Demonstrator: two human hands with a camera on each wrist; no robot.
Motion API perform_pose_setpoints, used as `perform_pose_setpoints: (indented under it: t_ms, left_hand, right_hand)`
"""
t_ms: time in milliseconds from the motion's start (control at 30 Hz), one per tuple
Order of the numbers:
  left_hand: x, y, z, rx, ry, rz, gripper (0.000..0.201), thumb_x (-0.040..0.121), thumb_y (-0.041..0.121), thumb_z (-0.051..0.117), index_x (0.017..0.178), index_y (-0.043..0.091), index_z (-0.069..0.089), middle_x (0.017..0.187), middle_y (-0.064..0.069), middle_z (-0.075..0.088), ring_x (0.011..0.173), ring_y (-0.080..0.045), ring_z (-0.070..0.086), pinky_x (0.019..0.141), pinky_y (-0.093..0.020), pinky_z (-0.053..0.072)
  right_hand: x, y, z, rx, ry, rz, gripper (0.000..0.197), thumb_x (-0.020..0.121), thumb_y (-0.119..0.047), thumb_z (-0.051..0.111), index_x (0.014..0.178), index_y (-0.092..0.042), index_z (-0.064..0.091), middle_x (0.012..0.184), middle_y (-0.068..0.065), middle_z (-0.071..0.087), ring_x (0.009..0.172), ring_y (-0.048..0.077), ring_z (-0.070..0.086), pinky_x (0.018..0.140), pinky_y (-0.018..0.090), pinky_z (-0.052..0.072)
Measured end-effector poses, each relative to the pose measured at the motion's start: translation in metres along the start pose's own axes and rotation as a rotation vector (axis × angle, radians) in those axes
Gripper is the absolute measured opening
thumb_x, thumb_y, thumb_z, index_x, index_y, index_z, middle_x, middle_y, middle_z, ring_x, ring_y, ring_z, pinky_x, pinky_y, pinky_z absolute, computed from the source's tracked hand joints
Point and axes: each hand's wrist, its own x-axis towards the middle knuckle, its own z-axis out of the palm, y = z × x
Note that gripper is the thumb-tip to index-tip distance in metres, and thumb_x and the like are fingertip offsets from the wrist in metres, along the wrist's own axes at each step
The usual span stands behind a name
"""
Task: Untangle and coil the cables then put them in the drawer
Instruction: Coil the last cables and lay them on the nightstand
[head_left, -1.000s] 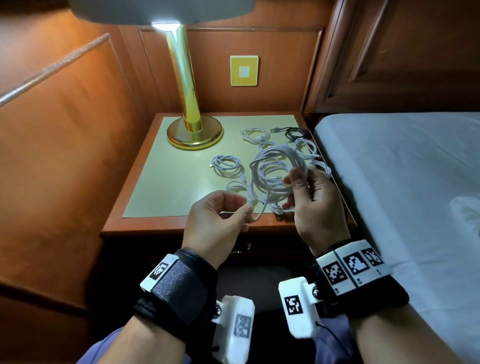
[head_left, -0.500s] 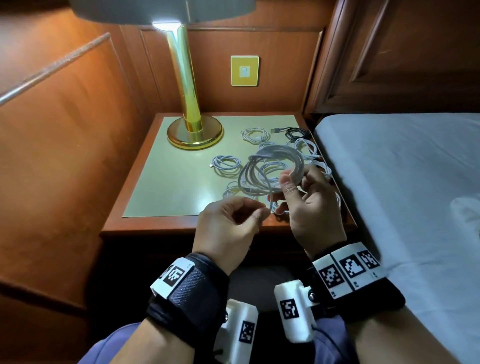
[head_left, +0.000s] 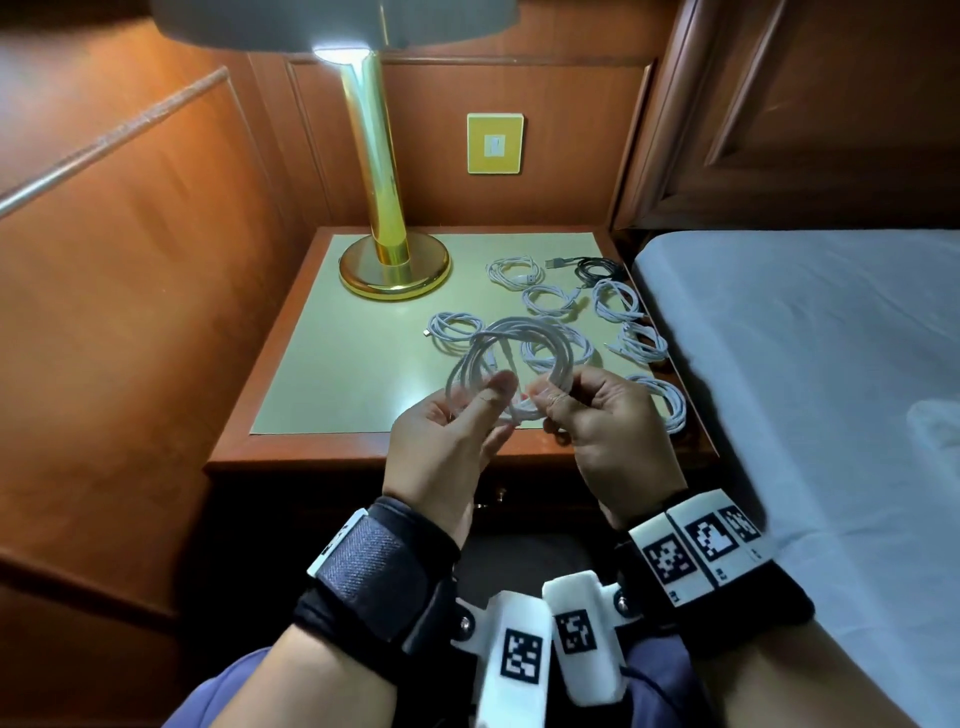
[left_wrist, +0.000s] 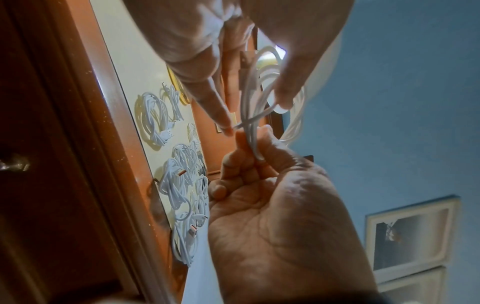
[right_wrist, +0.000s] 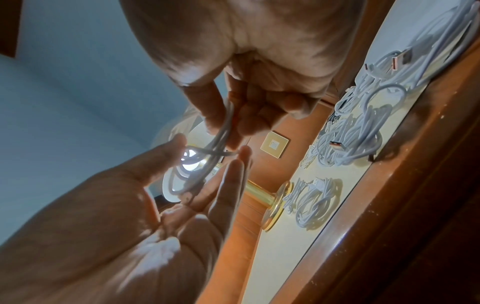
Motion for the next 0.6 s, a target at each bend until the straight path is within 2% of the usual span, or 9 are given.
perform_pose_setpoints:
  t_ms: [67,100,167,267,367,467,533,600]
  left_hand:
    - [0.0008,-0.0006,0.0001,-0.018,0.000,0.006,0.018,0.082,0.008,0.072,0.095,-0.004,0.068,0.097,-0.027,0.066,0.091,-0.031,0.067,0.084,-0.034,0.058]
    - [0.0009,-0.0010,-0.0002,-0.022,-0.004,0.008,0.013,0.086,0.001,0.069,0.097,-0.005,0.068,0.098,-0.028,0.066,0.090,-0.032,0.066,0.082,-0.034,0.059]
    - [0.0011,-0.0023,-0.0013,-0.011,-0.012,0.013,0.016,0.088,-0.006,0.063,0.104,-0.004,0.067,0.100,-0.028,0.066,0.091,-0.033,0.066,0.080,-0.033,0.059]
    - [0.0012,-0.0023,-0.0016,0.017,-0.051,0.053,0.015,0.089,-0.006,0.060,0.102,-0.002,0.067,0.098,-0.025,0.067,0.090,-0.031,0.066,0.077,-0.032,0.059]
    - [0.0040,-0.0042,-0.0038,0.061,-0.069,0.104,0.021,0.090,-0.002,0.060,0.110,-0.009,0.063,0.100,-0.029,0.067,0.091,-0.033,0.067,0.078,-0.034,0.059]
    - [0.0071,-0.0044,-0.0074,0.098,-0.069,0.135,0.018,0.093,-0.005,0.056,0.110,-0.011,0.062,0.101,-0.030,0.068,0.092,-0.034,0.067,0.082,-0.037,0.058]
    - [0.0071,-0.0036,-0.0082,0.120,-0.064,0.143,0.014,0.094,-0.007,0.054,0.105,-0.008,0.063,0.098,-0.027,0.067,0.092,-0.034,0.067,0.083,-0.038,0.058]
    - [0.0064,-0.0033,-0.0078,0.140,-0.054,0.148,0.012,0.095,-0.007,0.053,0.102,-0.006,0.063,0.096,-0.026,0.068,0.092,-0.035,0.067,0.086,-0.042,0.057]
  right_hand:
    - [-0.0018,-0.0011,0.0007,-0.023,-0.015,0.011,0.018,0.093,-0.018,0.069,0.075,-0.018,0.071,0.058,-0.013,0.062,0.056,0.000,0.054,0.063,0.020,0.044]
    - [-0.0020,-0.0015,0.0007,-0.044,-0.014,0.013,0.018,0.093,-0.017,0.069,0.075,-0.018,0.072,0.058,-0.013,0.064,0.056,-0.001,0.055,0.063,0.019,0.044]
    - [-0.0019,-0.0022,0.0006,-0.091,-0.003,0.023,0.015,0.092,-0.021,0.070,0.078,-0.016,0.073,0.062,-0.007,0.067,0.059,0.003,0.057,0.065,0.026,0.048]
    - [-0.0012,-0.0002,0.0013,-0.102,0.028,0.065,0.017,0.091,-0.027,0.070,0.081,-0.013,0.073,0.062,-0.003,0.065,0.061,0.011,0.057,0.064,0.033,0.049]
    - [-0.0012,0.0024,0.0033,-0.085,0.048,0.085,0.020,0.092,-0.029,0.069,0.080,-0.014,0.071,0.058,-0.004,0.061,0.057,0.012,0.056,0.059,0.030,0.042]
    - [-0.0009,0.0041,0.0046,-0.071,0.038,0.100,0.021,0.093,-0.029,0.069,0.080,-0.013,0.069,0.057,-0.003,0.059,0.056,0.013,0.055,0.057,0.029,0.040]
    - [-0.0015,0.0034,0.0056,-0.100,0.066,0.066,0.017,0.091,-0.029,0.071,0.082,-0.014,0.068,0.060,-0.004,0.061,0.057,0.012,0.056,0.058,0.029,0.043]
    - [-0.0027,0.0025,0.0062,-0.210,0.163,-0.036,0.020,0.085,-0.027,0.077,0.090,-0.017,0.060,0.072,-0.004,0.062,0.062,0.013,0.058,0.061,0.025,0.048]
